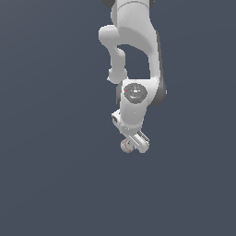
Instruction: Pick up the object and move it to a goal position.
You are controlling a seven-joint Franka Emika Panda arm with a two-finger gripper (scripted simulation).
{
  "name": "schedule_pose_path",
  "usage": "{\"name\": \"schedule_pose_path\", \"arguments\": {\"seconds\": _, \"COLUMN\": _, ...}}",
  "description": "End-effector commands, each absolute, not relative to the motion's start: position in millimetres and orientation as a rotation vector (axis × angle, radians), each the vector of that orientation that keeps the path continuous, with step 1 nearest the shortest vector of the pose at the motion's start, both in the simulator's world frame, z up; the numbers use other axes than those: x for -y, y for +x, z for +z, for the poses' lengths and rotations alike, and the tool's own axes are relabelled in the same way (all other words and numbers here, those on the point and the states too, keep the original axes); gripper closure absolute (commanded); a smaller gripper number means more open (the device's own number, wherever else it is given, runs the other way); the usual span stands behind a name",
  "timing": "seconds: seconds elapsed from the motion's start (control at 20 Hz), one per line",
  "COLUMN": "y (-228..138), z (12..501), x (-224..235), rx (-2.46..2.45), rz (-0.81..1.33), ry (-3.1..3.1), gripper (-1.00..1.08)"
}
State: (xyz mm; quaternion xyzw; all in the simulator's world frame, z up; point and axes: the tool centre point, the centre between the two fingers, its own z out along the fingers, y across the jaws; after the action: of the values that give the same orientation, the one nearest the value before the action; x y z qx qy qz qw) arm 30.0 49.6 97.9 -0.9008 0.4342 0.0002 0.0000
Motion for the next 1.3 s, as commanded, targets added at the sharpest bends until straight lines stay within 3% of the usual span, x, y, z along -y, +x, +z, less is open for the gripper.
{"name": "schedule_pose_path", "arguments": {"seconds": 0.0, "y": 30.0, "z": 97.6, "x": -49.5, "rx": -1.364, "rz": 0.001, "ry": -2.830, "gripper": -0.92}}
{"name": "schedule_pose_path", "arguments": {"seconds": 0.8, "y": 30.1, "z": 47.7, "x": -49.3, "rx": -1.371, "rz": 0.000, "ry": -2.827, "gripper": -0.92}}
{"name": "schedule_pose_path", "arguments": {"seconds": 0.85, "y": 30.1, "z": 47.7, "x": -49.3, "rx": -1.371, "rz": 0.000, "ry": -2.827, "gripper": 1.08}}
{"name": "schedule_pose_path", "arguments": {"seconds": 1.25, "y": 30.1, "z": 47.7, "x": -49.3, "rx": -1.371, "rz": 0.000, "ry": -2.827, "gripper": 1.08}}
